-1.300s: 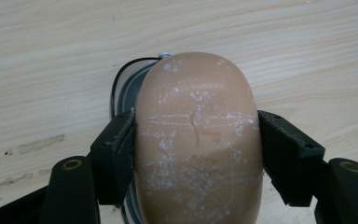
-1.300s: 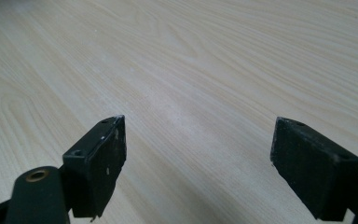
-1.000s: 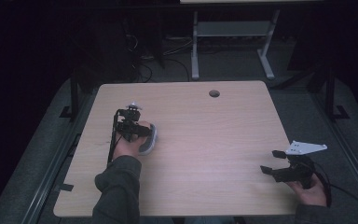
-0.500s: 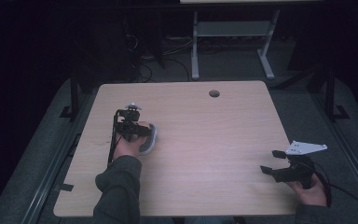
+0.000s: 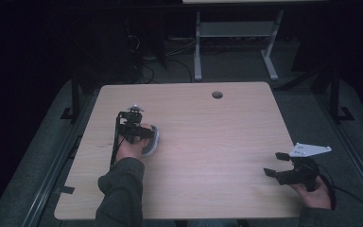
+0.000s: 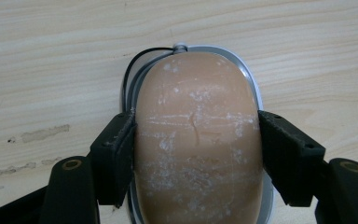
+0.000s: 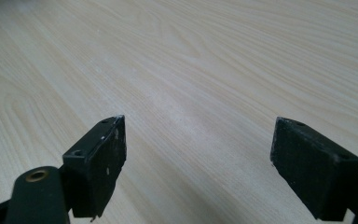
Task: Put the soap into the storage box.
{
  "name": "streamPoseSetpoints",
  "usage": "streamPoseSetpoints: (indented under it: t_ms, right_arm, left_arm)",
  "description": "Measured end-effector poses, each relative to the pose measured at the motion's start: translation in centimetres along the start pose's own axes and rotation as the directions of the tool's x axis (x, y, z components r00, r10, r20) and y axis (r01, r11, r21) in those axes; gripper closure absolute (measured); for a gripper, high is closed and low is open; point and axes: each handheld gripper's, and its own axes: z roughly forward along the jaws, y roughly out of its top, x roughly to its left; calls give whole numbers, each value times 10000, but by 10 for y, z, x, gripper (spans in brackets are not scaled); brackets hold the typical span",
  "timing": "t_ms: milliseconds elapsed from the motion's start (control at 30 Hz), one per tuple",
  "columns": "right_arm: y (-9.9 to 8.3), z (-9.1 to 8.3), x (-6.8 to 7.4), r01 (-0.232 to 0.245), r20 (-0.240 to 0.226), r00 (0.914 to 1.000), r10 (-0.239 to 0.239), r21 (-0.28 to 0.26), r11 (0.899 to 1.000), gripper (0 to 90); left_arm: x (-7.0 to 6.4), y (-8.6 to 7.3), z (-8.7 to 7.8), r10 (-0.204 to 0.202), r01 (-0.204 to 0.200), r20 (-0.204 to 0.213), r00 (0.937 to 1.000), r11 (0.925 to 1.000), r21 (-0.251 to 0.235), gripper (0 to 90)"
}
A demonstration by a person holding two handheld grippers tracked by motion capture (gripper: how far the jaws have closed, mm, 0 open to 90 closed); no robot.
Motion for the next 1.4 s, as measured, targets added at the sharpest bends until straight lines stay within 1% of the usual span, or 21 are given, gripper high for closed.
streamPoseSetpoints:
  t_ms: [33,67,233,367,467,500,533,667,700,767,833,933,1133,1200,1300,1400]
  right_arm:
    - [0,0,0,0,0,10000,0,0,10000,177]
    - [0,0,0,-2,-3,10000,2,-8,10000,177]
    - [0,0,0,6,-3,10000,-6,3,10000,177]
    - [0,0,0,-9,-3,10000,9,-8,10000,177]
    - [0,0,0,-10,-10,10000,10,-9,10000,177]
    - [0,0,0,7,-10,10000,-7,25,10000,177]
    - [0,0,0,17,-10,10000,-17,16,10000,177]
    - [0,0,0,35,-17,10000,-35,16,10000,177]
    - [0,0,0,4,-32,10000,-4,42,10000,177]
    - [1,0,0,3,-35,10000,-3,39,10000,177]
    - [1,1,0,49,-38,10000,-49,25,10000,177]
    - [1,1,0,38,-38,10000,-38,26,10000,177]
    - [1,0,0,26,-23,10000,-26,31,10000,177]
    - [1,0,0,16,-16,10000,-16,40,10000,177]
    - [1,0,0,39,-14,10000,-39,30,10000,177]
    - [1,0,0,31,-4,10000,-31,56,10000,177]
  left_arm:
    - [0,0,0,0,0,0,10000,10000,0,320]
    - [1,0,0,139,-139,-9,9999,9999,72,320]
    - [-1,0,1,127,-127,-47,9999,9999,33,319]
    - [-1,0,2,222,-220,-169,9996,9997,142,318]
    - [-1,0,3,164,-162,-151,9998,9997,176,317]
    - [-1,-1,3,193,-189,-201,9996,9996,187,317]
    - [-1,-1,4,134,-131,-206,9997,9998,133,316]
    - [-1,-2,4,91,-86,-288,9995,9998,166,315]
    - [0,-2,0,168,-171,-228,9996,9998,-123,319]
    - [-1,-1,-2,151,-156,-245,9996,9997,-202,315]
    - [-1,1,-6,222,-230,-258,9994,9993,-299,317]
    - [-2,2,-8,313,-320,-248,9992,9990,-296,314]
    - [-2,2,-9,356,-362,-212,9991,9989,-297,312]
    - [-1,2,-9,478,-485,-206,9986,9984,-304,312]
    - [-2,2,-10,402,-407,-151,9991,9986,-330,312]
    - [-2,2,-10,423,-427,-129,9990,9986,-325,311]
